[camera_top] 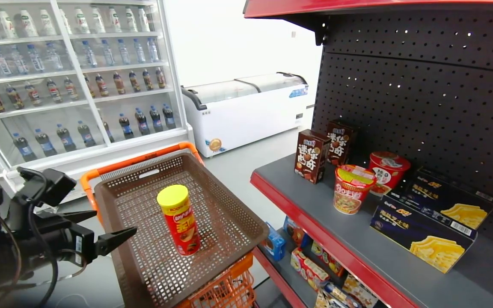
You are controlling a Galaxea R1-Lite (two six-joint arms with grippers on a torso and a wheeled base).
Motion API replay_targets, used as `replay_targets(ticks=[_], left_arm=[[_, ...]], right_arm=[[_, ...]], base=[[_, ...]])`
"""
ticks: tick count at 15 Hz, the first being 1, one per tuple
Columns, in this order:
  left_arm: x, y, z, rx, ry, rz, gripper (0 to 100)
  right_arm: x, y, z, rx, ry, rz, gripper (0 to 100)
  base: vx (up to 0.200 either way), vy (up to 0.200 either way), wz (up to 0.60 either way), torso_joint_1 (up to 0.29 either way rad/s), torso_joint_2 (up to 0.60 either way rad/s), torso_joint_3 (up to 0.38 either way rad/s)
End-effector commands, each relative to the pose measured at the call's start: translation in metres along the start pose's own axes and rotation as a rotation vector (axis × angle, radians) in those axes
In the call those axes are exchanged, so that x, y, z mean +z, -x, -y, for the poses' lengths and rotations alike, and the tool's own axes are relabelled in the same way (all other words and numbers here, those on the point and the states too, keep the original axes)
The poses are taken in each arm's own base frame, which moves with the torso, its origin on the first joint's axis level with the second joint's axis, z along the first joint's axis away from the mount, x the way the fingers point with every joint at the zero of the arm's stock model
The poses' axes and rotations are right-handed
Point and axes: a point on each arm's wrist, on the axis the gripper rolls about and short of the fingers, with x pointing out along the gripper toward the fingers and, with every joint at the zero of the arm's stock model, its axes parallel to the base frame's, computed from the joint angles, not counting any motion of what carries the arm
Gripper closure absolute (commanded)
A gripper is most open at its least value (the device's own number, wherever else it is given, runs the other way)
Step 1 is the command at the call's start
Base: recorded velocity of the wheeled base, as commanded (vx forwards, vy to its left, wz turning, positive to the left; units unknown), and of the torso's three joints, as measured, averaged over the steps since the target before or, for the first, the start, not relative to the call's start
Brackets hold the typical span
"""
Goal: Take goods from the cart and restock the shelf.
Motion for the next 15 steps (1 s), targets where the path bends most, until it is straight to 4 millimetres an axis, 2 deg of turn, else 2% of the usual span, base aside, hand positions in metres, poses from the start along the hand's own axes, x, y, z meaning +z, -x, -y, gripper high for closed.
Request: replay_targets(ticks=[1, 8, 13, 15], left_arm=[[-0.036, -0.035, 0.000, -0.051, 0.033, -0.128, 0], [-0.051, -0.088, -0.006, -0.071, -0.007, -0.059, 0], [-0.067, -0.129, 0.000, -0.064, -0.072, -0.028, 0], [-0.071, -0.138, 0.001, -0.072, -0.081, -0.016, 0]], right_arm=[[0.000, 0.000, 0.000, 0.001, 0.000, -0.001, 0], [0.000, 0.000, 0.000, 0.001, 0.000, -0.001, 0], [0.000, 0.000, 0.000, 0.001, 0.000, -0.001, 0], [0.000, 0.000, 0.000, 0.001, 0.000, -0.002, 0]], base=[[0.000, 0.000, 0.00, 0.000, 0.00, 0.000], [0.000, 0.000, 0.00, 0.000, 0.00, 0.000], [0.000, 0.000, 0.00, 0.000, 0.00, 0.000], [0.000, 0.000, 0.00, 0.000, 0.00, 0.000]])
